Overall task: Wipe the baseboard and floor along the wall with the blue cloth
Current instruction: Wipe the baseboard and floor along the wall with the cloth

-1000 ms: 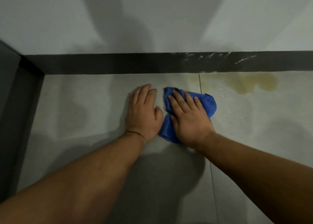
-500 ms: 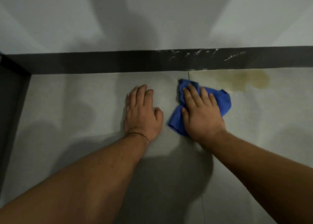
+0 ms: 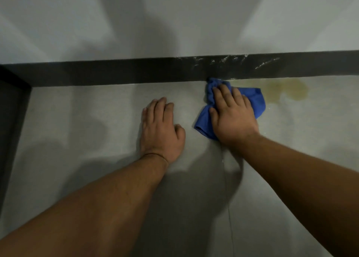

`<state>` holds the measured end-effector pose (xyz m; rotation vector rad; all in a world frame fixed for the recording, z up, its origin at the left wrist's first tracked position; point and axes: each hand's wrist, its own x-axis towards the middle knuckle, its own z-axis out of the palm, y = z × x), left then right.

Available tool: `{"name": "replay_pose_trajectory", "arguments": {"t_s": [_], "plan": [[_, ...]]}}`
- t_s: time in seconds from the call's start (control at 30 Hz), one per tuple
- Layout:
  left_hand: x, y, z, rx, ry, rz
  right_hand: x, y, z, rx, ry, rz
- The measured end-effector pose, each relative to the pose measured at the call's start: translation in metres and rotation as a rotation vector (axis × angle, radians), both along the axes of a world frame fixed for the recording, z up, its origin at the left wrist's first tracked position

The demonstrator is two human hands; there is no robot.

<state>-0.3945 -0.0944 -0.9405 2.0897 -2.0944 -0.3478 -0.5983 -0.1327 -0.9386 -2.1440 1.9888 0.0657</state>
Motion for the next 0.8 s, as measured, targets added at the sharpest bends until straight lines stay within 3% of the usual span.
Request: {"name": "replay_pose_trajectory", "arguments": {"t_s": [0.3,0.5,0.63,0.8], "plan": [[-0.001,-0.001,0.0,0.003,0.003,0.007,0.008,-0.022,0.001,0.029,-0.029,-0.171],[-0.001,0.0,0.003,0.0,0.026,0.009,0.003,0.011,0.007,0.062,0.022,0.142],[-0.001,0.0,0.002,-0.012,0.032,0.001,-0.03,0.034,0.005,0.062,0.046,0.199],[0.0,0.0,-0.002,-0.032,0.035,-0.008,-0.021,0.003,-0.001,0.026,0.027,-0.02]]}}
